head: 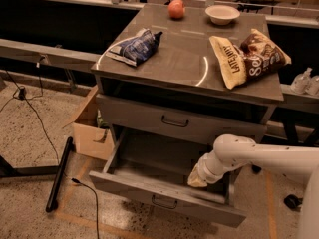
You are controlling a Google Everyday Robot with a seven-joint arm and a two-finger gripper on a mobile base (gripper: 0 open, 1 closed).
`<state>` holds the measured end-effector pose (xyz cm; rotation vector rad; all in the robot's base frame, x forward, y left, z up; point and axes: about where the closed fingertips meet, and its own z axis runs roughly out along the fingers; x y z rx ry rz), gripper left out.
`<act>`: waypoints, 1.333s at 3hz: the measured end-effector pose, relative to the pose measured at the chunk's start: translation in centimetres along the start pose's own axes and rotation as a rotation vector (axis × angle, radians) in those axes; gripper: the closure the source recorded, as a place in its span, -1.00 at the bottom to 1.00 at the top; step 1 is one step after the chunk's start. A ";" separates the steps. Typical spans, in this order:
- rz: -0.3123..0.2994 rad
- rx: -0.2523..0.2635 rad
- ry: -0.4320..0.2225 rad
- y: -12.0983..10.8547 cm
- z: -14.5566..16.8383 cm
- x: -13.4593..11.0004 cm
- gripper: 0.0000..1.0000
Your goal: Open middle drawer
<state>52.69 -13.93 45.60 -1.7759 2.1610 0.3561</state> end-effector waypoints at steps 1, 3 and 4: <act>0.020 -0.034 0.012 0.8 2.1 1.2 1.00; 0.052 -0.114 0.038 3.4 4.1 3.0 1.00; 0.062 -0.176 0.046 5.9 4.1 3.2 1.00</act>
Offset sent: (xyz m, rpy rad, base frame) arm -0.0294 -0.0087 -0.0616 -0.0238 0.1228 -0.0179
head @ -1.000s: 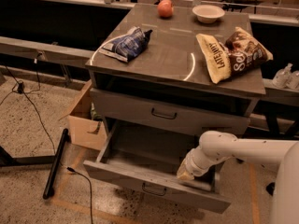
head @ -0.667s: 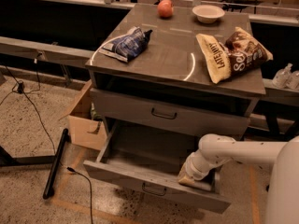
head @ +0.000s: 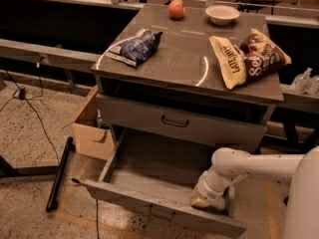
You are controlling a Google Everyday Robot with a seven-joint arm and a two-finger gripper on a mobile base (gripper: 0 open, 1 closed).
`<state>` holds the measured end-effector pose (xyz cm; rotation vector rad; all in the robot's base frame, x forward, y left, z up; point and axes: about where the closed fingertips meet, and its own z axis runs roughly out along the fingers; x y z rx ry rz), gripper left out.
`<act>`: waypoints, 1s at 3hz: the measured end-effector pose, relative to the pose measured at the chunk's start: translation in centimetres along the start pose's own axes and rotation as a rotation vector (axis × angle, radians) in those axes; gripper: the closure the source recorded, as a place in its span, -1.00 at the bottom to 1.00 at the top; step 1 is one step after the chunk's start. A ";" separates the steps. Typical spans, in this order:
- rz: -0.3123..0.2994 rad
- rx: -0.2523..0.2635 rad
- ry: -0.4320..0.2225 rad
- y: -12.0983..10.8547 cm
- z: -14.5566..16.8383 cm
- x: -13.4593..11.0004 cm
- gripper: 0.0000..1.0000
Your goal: Open middle drawer
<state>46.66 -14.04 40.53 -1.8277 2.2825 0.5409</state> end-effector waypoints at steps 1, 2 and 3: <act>0.017 -0.065 -0.007 3.1 0.7 0.0 1.00; 0.042 -0.080 -0.032 5.1 0.6 0.0 1.00; 0.066 -0.013 -0.080 4.9 -1.2 -0.1 1.00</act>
Offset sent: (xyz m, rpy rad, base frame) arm -0.0685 0.0126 0.0097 0.0717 0.0943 -0.0476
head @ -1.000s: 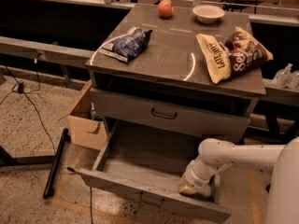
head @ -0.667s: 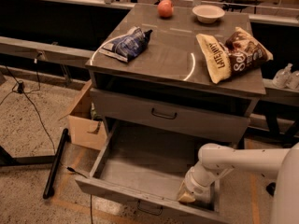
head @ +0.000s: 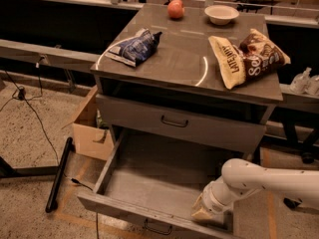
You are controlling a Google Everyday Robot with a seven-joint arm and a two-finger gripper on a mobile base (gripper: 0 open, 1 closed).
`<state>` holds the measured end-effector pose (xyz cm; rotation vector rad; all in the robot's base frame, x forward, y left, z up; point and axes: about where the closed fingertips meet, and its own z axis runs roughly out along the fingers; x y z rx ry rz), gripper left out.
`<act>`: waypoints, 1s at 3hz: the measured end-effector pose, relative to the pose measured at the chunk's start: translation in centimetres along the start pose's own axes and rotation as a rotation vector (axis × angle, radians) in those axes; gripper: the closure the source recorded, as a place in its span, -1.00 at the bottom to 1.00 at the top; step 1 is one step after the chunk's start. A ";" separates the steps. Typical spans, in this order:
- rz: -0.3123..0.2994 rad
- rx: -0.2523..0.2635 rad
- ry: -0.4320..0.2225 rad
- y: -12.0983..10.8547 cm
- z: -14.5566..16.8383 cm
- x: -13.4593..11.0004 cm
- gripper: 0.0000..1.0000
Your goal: Open middle drawer
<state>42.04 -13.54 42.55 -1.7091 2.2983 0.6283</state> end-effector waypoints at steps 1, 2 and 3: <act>0.041 0.100 -0.057 -0.3 -3.7 0.3 1.00; 0.087 0.202 -0.161 -0.3 -8.2 0.7 1.00; 0.080 0.320 -0.300 -0.2 -12.6 -0.3 1.00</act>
Offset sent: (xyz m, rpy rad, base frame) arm 0.0017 -0.0996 0.1253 0.1782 -0.2967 -0.3782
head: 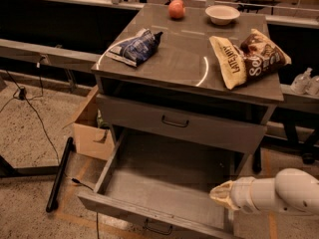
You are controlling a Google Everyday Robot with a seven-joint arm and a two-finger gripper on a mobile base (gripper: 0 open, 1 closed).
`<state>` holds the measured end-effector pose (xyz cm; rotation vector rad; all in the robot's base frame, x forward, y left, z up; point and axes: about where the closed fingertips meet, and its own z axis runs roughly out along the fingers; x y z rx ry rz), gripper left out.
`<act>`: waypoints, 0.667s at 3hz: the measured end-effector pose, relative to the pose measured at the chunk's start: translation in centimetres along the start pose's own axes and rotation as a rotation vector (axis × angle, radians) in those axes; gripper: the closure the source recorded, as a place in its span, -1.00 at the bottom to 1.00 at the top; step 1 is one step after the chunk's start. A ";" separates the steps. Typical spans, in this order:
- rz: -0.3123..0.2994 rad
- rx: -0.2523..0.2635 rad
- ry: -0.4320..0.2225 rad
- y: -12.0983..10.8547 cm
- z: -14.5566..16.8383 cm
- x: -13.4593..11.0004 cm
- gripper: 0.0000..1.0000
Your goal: Open middle drawer
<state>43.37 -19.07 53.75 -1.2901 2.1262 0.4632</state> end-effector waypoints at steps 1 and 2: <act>-0.023 0.132 -0.151 -1.1 -3.4 -2.5 0.72; -0.021 0.190 -0.173 -0.9 -5.8 -1.7 0.22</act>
Offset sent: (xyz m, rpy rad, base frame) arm 0.0053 -0.0046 0.0335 0.0655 -0.1344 -0.0470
